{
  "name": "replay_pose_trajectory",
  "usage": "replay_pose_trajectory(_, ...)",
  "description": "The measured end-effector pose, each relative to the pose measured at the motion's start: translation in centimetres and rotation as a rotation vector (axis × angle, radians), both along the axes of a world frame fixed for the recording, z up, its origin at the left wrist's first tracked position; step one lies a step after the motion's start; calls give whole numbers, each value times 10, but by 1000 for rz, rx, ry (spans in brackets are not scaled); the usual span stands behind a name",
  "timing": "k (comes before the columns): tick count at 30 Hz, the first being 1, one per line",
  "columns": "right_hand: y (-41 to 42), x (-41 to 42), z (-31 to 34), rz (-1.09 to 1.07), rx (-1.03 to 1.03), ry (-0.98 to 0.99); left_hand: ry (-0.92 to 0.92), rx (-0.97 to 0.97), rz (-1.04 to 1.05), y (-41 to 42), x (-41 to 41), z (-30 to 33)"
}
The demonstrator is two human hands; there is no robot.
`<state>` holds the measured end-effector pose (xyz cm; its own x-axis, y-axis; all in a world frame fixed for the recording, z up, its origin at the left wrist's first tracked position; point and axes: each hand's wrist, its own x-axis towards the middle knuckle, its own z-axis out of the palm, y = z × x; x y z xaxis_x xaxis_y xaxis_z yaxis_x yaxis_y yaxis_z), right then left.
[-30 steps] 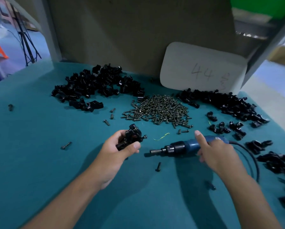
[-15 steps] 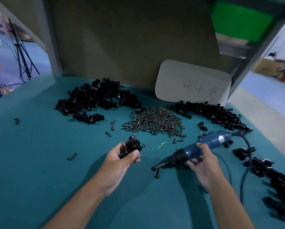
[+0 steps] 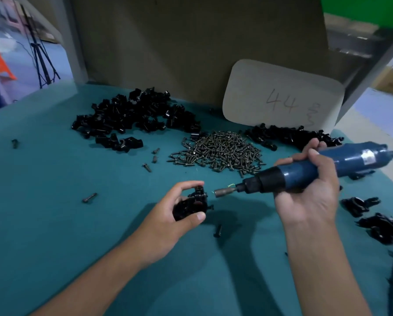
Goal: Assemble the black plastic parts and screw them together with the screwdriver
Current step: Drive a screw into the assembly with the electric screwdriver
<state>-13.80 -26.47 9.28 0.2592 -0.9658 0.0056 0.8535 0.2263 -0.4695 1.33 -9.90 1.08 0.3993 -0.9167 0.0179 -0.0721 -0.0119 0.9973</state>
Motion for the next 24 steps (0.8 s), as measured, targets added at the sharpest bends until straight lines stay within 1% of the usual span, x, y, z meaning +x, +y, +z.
replay_pose_trajectory(7, 0, 11, -8, -78, 21, 30, -53, 14, -21, 0, 1, -2)
replay_pose_trajectory(17, 8, 14, -14, -44, -26, 69, -51, 28, -41, 1, 3, -4)
replay_pose_trajectory(24, 10, 10, -15, -33, -82, 54, -14, 43, -81, 1, 4, -1)
